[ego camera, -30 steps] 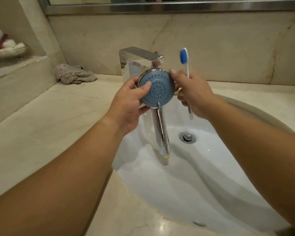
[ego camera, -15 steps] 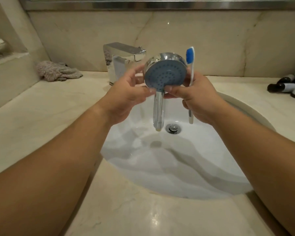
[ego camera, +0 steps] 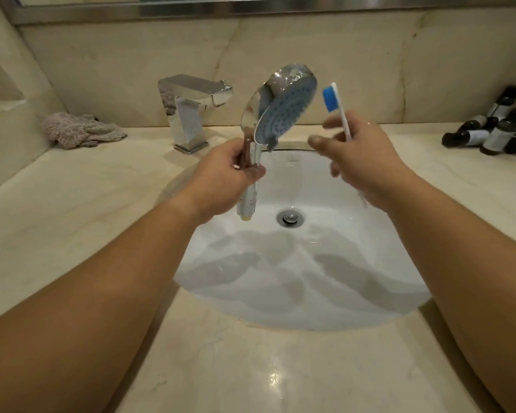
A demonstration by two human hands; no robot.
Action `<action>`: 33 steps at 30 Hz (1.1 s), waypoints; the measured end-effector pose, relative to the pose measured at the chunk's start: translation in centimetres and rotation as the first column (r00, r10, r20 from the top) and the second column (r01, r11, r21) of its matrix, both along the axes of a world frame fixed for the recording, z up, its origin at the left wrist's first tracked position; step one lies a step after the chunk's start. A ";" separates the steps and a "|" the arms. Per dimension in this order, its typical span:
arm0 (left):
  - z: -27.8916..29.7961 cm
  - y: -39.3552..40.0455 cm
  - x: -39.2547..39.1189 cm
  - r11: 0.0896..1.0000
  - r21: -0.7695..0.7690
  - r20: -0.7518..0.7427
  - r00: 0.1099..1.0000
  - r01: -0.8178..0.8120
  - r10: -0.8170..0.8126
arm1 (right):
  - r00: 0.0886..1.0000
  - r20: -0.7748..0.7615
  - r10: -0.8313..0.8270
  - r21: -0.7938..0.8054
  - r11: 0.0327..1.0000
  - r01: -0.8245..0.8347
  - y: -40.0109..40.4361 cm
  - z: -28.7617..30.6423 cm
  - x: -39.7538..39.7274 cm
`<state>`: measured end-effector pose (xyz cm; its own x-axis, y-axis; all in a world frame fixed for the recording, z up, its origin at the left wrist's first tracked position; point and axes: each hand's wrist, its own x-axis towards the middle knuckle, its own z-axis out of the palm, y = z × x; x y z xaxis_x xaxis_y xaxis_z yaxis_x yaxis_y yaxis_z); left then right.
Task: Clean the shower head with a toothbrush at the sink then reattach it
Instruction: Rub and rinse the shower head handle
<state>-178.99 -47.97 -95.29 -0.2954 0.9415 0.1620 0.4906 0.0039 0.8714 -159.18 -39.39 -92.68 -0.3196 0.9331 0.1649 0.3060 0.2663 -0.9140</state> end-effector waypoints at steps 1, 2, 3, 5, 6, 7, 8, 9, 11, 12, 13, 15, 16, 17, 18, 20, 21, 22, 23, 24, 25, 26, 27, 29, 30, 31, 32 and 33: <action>0.0 0.1 0.0 0.999 0.028 -0.017 0.999 -0.030 0.030 | 0.991 0.107 -0.085 -0.006 0.996 0.087 0.1 -0.5 0.4; 0.0 0.2 0.1 0.997 0.055 -0.025 0.998 -0.052 0.053 | 0.966 0.228 -0.123 -0.019 0.991 0.131 0.1 -1.1 0.6; 0.1 0.3 0.2 0.995 0.078 -0.024 0.998 -0.059 0.061 | 0.927 0.354 -0.121 -0.015 0.991 0.135 0.0 -1.6 0.7; 0.1 0.4 0.5 0.994 0.103 -0.053 0.998 -0.040 0.046 | 0.861 0.501 -0.087 0.020 0.996 0.089 -0.4 -2.0 0.5; 0.0 0.5 0.6 0.994 0.102 -0.080 0.996 -0.026 0.034 | 0.869 0.490 -0.074 0.030 0.997 0.068 -0.7 -1.7 0.3; -0.1 0.6 0.6 0.996 0.093 -0.097 0.995 -0.015 0.024 | 0.901 0.430 -0.053 0.012 0.999 0.053 -0.9 -1.4 0.0; -0.1 0.6 0.8 0.997 0.079 -0.102 0.995 -0.011 0.019 | 0.941 0.337 -0.030 -0.035 0.998 0.045 -1.2 -1.1 -0.2; -0.2 0.6 1.0 0.998 0.068 -0.103 0.994 -0.010 0.017 | 0.971 0.239 -0.001 -0.104 0.994 0.026 -1.5 -0.9 -0.3; -0.4 0.6 1.3 0.998 0.054 -0.108 0.994 -0.018 0.024 | 0.992 0.087 0.094 -0.245 0.967 -0.070 -2.2 -0.9 -0.5; -0.3 0.6 1.5 0.999 0.048 -0.112 0.993 -0.018 0.024 | 0.989 0.030 0.144 -0.281 0.951 -0.130 -2.5 -1.2 -0.6; -0.3 0.6 1.8 0.999 0.047 -0.119 0.993 -0.014 0.019 | 0.984 -0.031 0.176 -0.294 0.939 -0.178 -2.7 -1.5 -0.8; -0.3 0.7 2.3 0.999 0.053 -0.144 0.990 0.001 0.007 | 0.969 -0.173 0.175 -0.294 0.930 -0.221 -2.9 -1.8 -1.4; -0.4 0.8 2.5 0.998 0.055 -0.167 0.986 0.003 0.006 | 0.959 -0.239 0.154 -0.289 0.931 -0.221 -3.0 -1.9 -1.7; -0.4 0.8 2.7 0.998 0.057 -0.194 0.981 0.003 0.009 | 0.949 -0.290 0.124 -0.282 0.936 -0.209 -3.1 -1.9 -1.9; -0.4 0.8 2.8 0.998 0.057 -0.219 0.976 -0.001 0.014 | 0.942 -0.322 0.094 -0.270 0.945 -0.187 -3.2 -1.9 -2.1; -0.4 0.8 3.0 0.999 0.047 -0.237 0.971 -0.006 0.017 | 0.932 -0.359 0.042 -0.221 0.967 -0.129 -3.3 -1.9 -2.2; -0.3 0.8 3.0 0.999 0.037 -0.237 0.971 -0.005 0.014 | 0.927 -0.375 0.018 -0.204 0.974 -0.102 -3.3 -1.9 -2.2; -0.2 0.7 3.1 1.000 0.025 -0.236 0.972 -0.003 0.009 | 0.922 -0.387 -0.008 -0.207 0.975 -0.079 -3.3 -2.0 -2.3; -0.2 0.6 3.2 1.000 0.012 -0.237 0.972 -0.004 0.007 | 0.918 -0.395 -0.036 -0.230 0.971 -0.060 -3.3 -2.1 -2.4; -0.2 0.4 3.4 1.000 -0.001 -0.231 0.973 -0.010 0.010 | 0.913 -0.404 -0.063 -0.261 0.964 -0.049 -3.3 -2.1 -2.4; -0.1 0.3 3.4 1.000 -0.009 -0.222 0.975 -0.021 0.019 | 0.904 -0.420 -0.080 -0.297 0.954 -0.053 -3.4 -2.1 -2.4; -0.1 0.2 3.5 0.999 -0.017 -0.214 0.976 -0.033 0.028 | 0.893 -0.442 -0.084 -0.326 0.943 -0.072 -3.4 -2.0 -2.3; 0.0 0.0 3.5 0.999 -0.025 -0.212 0.977 -0.040 0.034 | 0.884 -0.463 -0.071 -0.344 0.933 -0.106 -3.5 -2.0 -2.2; 0.1 -0.2 3.7 0.999 -0.026 -0.217 0.975 -0.046 0.040 | 0.883 -0.468 -0.016 -0.338 0.927 -0.162 -3.8 -1.9 -2.2; 0.0 -0.2 3.7 0.999 -0.020 -0.220 0.975 -0.051 0.045 | 0.893 -0.451 -0.002 -0.326 0.931 -0.163 -3.9 -2.0 -2.3; -0.1 -0.1 3.8 0.998 -0.018 -0.221 0.974 -0.055 0.050 | 0.902 -0.431 -0.004 -0.319 0.936 -0.149 -4.1 -2.2 -2.5; -0.3 0.0 3.9 0.998 -0.020 -0.221 0.974 -0.056 0.050 | 0.909 -0.416 -0.012 -0.313 0.941 -0.131 -4.2 -2.4 -2.7; -0.5 0.1 4.0 0.998 -0.025 -0.214 0.976 -0.052 0.045 | 0.910 -0.414 -0.015 -0.310 0.942 -0.125 -4.4 -2.5 -2.8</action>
